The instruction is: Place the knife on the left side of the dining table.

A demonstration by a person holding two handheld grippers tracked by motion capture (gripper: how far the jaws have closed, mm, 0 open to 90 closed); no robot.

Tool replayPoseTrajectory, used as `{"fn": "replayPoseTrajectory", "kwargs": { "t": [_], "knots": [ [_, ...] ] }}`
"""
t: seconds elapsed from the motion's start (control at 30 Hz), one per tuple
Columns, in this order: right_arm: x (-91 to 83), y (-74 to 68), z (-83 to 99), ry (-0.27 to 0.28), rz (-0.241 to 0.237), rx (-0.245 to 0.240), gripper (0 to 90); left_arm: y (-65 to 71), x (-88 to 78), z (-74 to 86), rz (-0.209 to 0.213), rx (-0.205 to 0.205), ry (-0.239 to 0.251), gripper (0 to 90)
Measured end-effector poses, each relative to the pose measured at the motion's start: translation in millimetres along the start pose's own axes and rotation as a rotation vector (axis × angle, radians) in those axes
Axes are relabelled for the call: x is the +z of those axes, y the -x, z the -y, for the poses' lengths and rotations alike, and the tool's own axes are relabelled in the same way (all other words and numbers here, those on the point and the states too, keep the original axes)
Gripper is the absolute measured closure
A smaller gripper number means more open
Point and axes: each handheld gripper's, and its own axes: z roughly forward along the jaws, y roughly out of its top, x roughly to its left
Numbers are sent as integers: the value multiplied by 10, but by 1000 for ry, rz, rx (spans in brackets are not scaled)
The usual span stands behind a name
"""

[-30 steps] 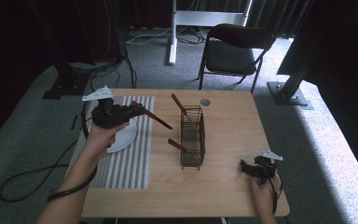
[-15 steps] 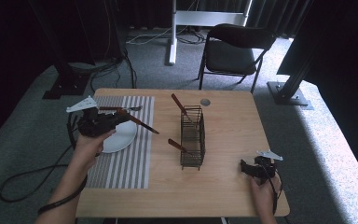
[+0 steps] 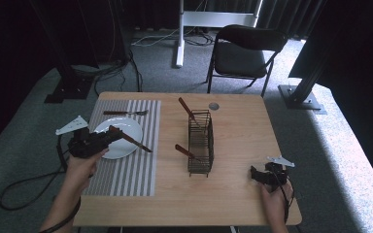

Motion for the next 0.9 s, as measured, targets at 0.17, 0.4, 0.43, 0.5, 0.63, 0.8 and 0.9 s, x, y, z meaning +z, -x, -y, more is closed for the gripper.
{"fn": "replayPoseTrajectory", "kwargs": {
  "t": [0.17, 0.4, 0.43, 0.5, 0.63, 0.8, 0.9],
  "knots": [
    [0, 0, 0, 0, 0, 0, 118, -42, -70, 159, -17, -22, -12, 765],
    [0, 0, 0, 0, 0, 0, 119, -85, -114, 361, -19, -56, -25, 768],
    [0, 0, 0, 0, 0, 0, 119, -93, -115, 378, -21, -61, -26, 768],
    [0, 0, 0, 0, 0, 0, 119, -101, -109, 420, -19, -69, -26, 768],
    [0, 0, 0, 0, 0, 0, 119, -85, -45, 492, -14, -76, -36, 768],
    [0, 0, 0, 0, 0, 0, 118, -69, 52, 540, -20, -67, -53, 768],
    [0, 0, 0, 0, 0, 0, 119, -77, 66, 555, -34, -67, -57, 768]
  ]
}}
